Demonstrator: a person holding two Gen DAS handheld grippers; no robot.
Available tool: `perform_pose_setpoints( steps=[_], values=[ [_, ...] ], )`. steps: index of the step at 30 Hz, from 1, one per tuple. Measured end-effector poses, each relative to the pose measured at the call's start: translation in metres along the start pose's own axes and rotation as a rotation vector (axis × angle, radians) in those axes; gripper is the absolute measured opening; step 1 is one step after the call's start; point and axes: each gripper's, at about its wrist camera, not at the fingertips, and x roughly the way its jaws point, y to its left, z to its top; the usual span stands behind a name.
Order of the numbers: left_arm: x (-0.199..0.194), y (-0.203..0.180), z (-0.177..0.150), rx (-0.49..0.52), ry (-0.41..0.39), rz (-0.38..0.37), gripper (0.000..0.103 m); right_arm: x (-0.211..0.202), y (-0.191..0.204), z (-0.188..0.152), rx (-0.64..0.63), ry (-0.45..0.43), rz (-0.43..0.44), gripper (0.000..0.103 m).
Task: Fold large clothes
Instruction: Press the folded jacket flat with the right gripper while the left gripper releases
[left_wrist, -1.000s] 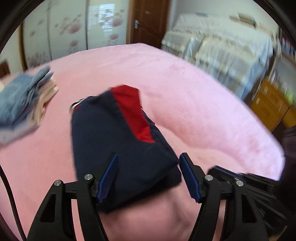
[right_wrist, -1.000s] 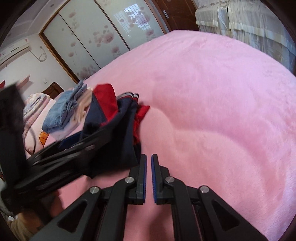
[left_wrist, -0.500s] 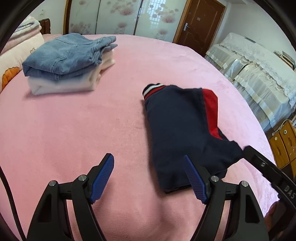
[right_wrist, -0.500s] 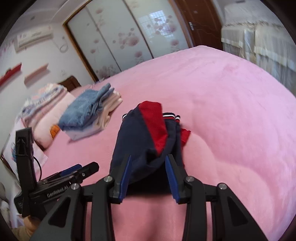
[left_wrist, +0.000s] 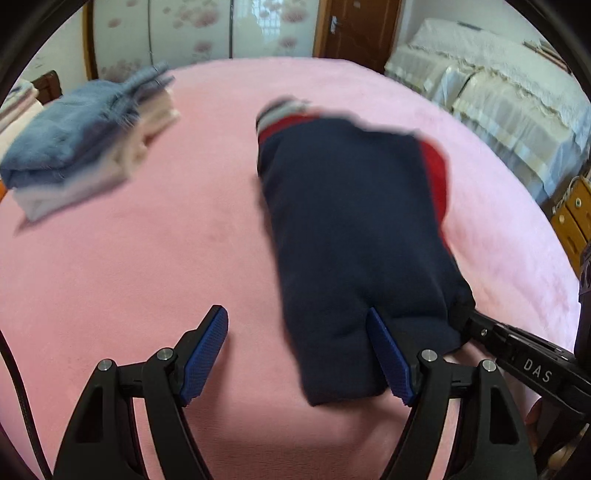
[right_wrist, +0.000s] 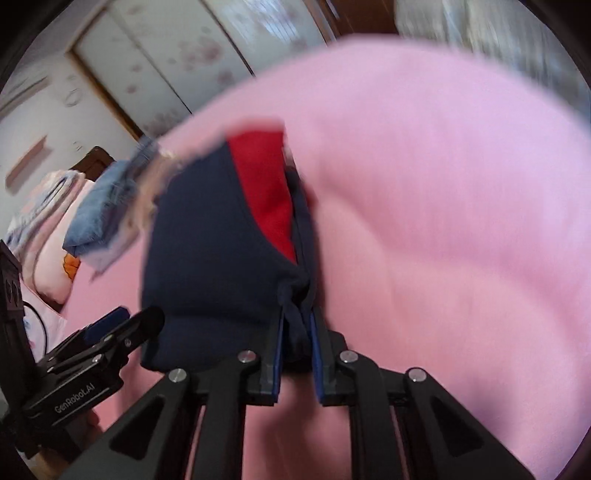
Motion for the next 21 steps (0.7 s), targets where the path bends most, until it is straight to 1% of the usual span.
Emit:
perform_pose_setpoints(
  steps=[2,4,7,10,13,15,18,20,21],
  values=[
    [-0.002,-0.001,-0.002,0.007,-0.027,0.004,0.076,-0.01,0.001,0.002,-0.008,-0.008,-0.003,0.022],
    [-0.004,0.003,-0.002,0.003,-0.035,0.01,0.076,-0.022,0.006,0.007,-0.032,-0.041,-0.014,0.038],
    [-0.01,0.016,0.002,-0.051,-0.02,-0.024,0.076,-0.041,0.012,0.021,-0.059,-0.107,-0.018,0.045],
    [-0.018,0.028,0.01,-0.104,-0.033,-0.036,0.076,-0.047,0.02,0.041,-0.076,-0.141,0.011,0.046],
    [-0.022,0.033,0.025,-0.125,-0.065,-0.043,0.076,-0.037,0.03,0.069,-0.091,-0.163,0.036,0.046],
    [-0.016,0.03,0.038,-0.119,-0.07,-0.036,0.076,-0.023,0.042,0.083,-0.113,-0.177,0.02,0.046],
    [-0.002,0.021,0.058,-0.09,-0.069,-0.016,0.076,0.002,0.053,0.107,-0.128,-0.16,0.025,0.046],
    [0.01,0.015,0.069,-0.073,-0.062,-0.007,0.076,0.018,0.057,0.114,-0.134,-0.155,0.012,0.045],
    [0.018,0.013,0.073,-0.065,-0.057,-0.002,0.076,0.026,0.056,0.118,-0.138,-0.146,-0.001,0.044]
  ],
)
